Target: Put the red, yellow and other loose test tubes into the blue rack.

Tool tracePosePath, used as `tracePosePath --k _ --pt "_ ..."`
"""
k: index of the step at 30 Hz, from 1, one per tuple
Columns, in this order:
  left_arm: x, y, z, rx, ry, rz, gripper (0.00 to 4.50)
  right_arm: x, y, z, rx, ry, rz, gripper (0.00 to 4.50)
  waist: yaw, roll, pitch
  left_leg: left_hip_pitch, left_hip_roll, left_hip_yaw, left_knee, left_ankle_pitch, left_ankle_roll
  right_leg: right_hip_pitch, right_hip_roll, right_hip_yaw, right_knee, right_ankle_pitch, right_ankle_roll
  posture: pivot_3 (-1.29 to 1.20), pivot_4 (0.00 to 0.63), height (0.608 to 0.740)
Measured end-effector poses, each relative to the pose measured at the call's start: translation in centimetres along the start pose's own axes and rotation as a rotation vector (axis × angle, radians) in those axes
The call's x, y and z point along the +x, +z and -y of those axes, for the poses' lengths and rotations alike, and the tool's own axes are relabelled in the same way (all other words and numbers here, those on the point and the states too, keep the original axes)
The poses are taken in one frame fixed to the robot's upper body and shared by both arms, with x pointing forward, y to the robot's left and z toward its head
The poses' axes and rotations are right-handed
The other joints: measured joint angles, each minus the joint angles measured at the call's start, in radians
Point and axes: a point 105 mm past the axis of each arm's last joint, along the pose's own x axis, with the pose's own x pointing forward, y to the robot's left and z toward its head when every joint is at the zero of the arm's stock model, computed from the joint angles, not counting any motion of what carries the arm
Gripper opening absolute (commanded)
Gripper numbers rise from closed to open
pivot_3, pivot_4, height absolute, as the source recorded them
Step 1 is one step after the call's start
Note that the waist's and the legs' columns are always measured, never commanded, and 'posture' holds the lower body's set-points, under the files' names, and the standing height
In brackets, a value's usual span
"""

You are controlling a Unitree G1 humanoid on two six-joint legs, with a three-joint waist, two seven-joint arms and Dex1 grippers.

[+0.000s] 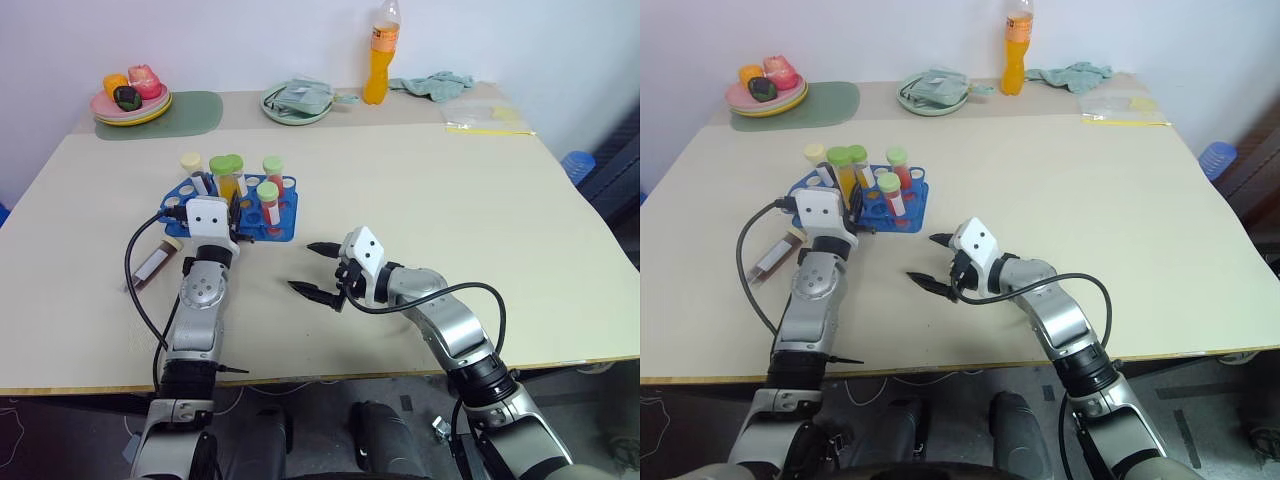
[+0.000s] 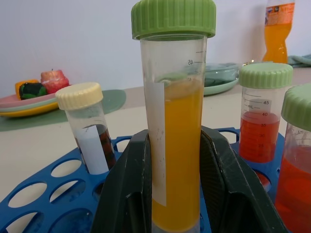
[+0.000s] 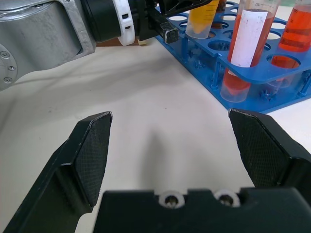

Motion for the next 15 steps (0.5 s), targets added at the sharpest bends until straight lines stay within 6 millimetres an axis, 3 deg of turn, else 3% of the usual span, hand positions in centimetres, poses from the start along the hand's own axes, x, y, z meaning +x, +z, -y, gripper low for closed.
tracePosePath --k 11,15 --pt "0.4 -1.6 0.6 -0.026 -0.019 -0.036 0.76 0.0 -0.2 0.0 0.007 -0.004 -0.01 4.26 0.003 0.0 0.0 0.0 0.0 0.0 0.0 0.0 0.0 0.0 0.0 0.0 0.0 0.0 0.0 0.0 0.15 0.74" --pt "0.4 -1.6 0.7 -0.042 -0.019 -0.03 2.69 0.0 -0.2 0.0 0.009 -0.005 -0.012 4.26 0.002 0.0 0.0 0.0 0.0 0.0 0.0 0.0 0.0 0.0 0.0 0.0 0.0 0.0 0.0 0.0 0.15 0.74"
